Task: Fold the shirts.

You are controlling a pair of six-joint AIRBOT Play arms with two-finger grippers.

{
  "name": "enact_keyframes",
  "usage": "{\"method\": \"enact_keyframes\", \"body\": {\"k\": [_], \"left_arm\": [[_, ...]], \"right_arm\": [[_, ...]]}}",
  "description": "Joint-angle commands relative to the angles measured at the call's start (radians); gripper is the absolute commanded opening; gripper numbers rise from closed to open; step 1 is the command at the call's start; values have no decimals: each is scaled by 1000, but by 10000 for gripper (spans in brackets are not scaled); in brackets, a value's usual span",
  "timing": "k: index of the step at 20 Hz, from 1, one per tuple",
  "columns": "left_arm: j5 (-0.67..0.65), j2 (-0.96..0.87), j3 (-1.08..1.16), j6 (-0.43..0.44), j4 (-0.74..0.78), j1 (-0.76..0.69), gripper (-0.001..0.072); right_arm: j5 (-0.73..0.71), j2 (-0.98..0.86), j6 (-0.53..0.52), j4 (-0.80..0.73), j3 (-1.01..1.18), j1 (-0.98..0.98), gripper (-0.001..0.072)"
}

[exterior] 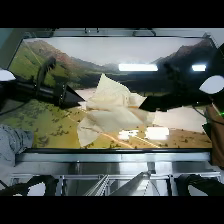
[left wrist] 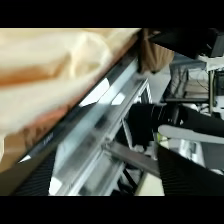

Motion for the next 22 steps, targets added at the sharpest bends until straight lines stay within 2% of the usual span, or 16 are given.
{"method": "enact_keyframes", "body": {"k": [1, 5, 6, 7, 8, 10, 14, 15, 16, 20, 22], "left_arm": [[-47, -31, -112, 5, 53, 87, 720], [-23, 0, -191, -72, 109, 182, 720], [10, 16, -237, -72, 115, 187, 699], [27, 22, -279, -72, 114, 187, 666], [38, 22, -318, -72, 114, 181, 618], [68, -1, -386, -62, 114, 163, 604], [100, -115, -424, -3, 115, 101, 603], [98, -143, -424, -2, 115, 90, 603], [95, -164, -424, -1, 115, 85, 604], [71, -179, -417, 5, 160, 106, 603], [74, -143, -402, -41, 238, 138, 603]], "right_arm": [[56, -7, -7, -54, -84, -61, 618], [39, -21, 48, -152, -93, -275, 616], [40, -39, 50, -150, -93, -328, 576], [40, -61, 50, -146, -93, -378, 475], [40, -87, 50, -143, -94, -417, 459], [40, -133, 45, -122, -111, -457, 459], [5, -242, -29, -16, -161, -433, 456], [-13, -270, -29, -2, -167, -422, 414], [-26, -296, -30, 7, -166, -409, 329], [-43, -388, -141, 176, -166, -330, 325], [-68, -423, -190, 275, -166, -288, 325]]}}
